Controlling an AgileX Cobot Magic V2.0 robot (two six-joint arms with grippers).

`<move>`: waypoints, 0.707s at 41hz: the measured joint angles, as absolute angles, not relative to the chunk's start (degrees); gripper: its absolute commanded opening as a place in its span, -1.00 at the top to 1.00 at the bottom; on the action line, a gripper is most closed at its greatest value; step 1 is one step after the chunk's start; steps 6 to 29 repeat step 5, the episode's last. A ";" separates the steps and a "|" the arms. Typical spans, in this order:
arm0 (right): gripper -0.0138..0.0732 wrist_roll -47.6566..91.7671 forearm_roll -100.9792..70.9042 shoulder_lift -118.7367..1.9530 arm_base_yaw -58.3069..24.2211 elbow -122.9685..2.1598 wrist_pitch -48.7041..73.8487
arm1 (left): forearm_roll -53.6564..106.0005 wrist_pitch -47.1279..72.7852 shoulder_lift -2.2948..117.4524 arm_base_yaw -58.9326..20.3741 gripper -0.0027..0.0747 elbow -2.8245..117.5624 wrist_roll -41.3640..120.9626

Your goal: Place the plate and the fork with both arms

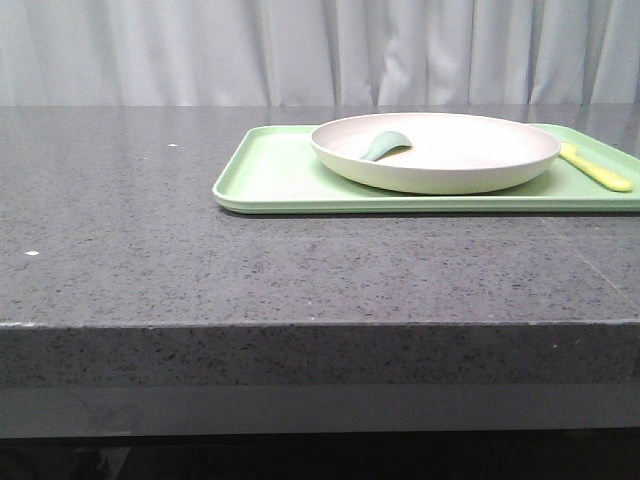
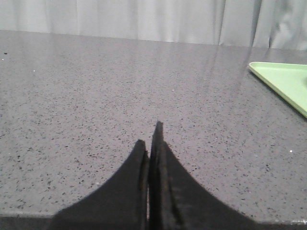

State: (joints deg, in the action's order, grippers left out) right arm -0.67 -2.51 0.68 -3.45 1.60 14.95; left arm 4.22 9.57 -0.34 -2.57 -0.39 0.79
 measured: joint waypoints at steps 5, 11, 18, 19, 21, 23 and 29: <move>0.84 -0.67 -2.51 0.68 -3.45 1.60 14.95 | 4.22 9.57 -0.34 -2.57 0.98 -0.39 0.79; 0.84 -0.67 -2.51 0.68 -3.45 1.60 14.95 | 4.22 9.57 -0.34 -2.57 0.98 -0.39 0.79; 0.84 -0.67 -2.51 0.68 -3.45 1.60 14.95 | 4.22 9.57 -0.34 -2.57 0.98 -0.39 0.79; 0.84 -0.67 -2.51 0.68 -3.45 1.60 14.95 | 4.22 9.57 -0.34 -2.57 0.98 -0.39 0.79; 0.84 -0.67 -2.51 0.68 -3.45 1.60 14.95 | 4.22 9.57 -0.34 -2.57 0.98 -0.39 0.79; 0.84 -0.67 -2.51 0.68 -3.45 1.60 14.95 | 4.22 9.57 -0.34 -2.57 0.98 -0.39 0.79; 0.84 -0.67 -2.51 0.68 -3.45 1.60 14.95 | 4.22 9.57 -0.34 -2.57 0.98 -0.39 0.79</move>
